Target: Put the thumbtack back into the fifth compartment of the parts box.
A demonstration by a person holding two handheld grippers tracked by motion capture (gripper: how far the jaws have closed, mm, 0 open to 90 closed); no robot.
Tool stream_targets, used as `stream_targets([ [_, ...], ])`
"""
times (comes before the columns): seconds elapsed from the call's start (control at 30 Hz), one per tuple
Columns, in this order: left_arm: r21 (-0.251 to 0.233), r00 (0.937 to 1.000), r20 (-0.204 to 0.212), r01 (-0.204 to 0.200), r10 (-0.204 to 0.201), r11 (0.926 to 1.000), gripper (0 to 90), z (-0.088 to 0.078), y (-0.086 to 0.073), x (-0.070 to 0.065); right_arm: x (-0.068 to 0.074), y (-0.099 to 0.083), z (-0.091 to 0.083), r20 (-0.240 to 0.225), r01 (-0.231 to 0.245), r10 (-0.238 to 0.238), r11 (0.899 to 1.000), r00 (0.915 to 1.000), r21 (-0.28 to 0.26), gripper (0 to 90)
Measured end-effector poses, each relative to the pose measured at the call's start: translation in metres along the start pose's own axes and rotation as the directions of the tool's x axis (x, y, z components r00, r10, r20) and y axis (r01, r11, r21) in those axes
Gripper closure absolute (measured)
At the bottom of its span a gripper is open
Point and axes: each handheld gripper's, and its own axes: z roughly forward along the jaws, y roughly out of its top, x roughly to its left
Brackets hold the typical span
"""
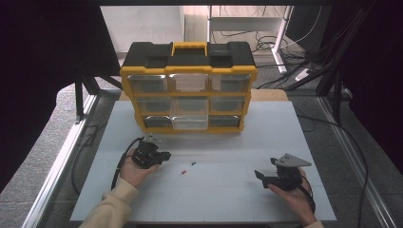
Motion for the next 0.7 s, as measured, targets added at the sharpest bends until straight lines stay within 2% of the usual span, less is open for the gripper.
stream_targets([
  [0.4,-0.084,0.9999,-0.016,0.002,-0.004,0.9964,85.2,-0.029,0.0,0.004,0.0,0.0,0.001,0.0,0.001,-0.001,1.0,1.0,0.002,19.0],
  [0.7,-0.15,0.9997,-0.018,0.013,-0.016,0.9885,85.2,-0.047,0.005,0.005,0.0,0.0,0.001,0.0,-0.001,0.001,1.0,1.0,0.004,19.0],
])
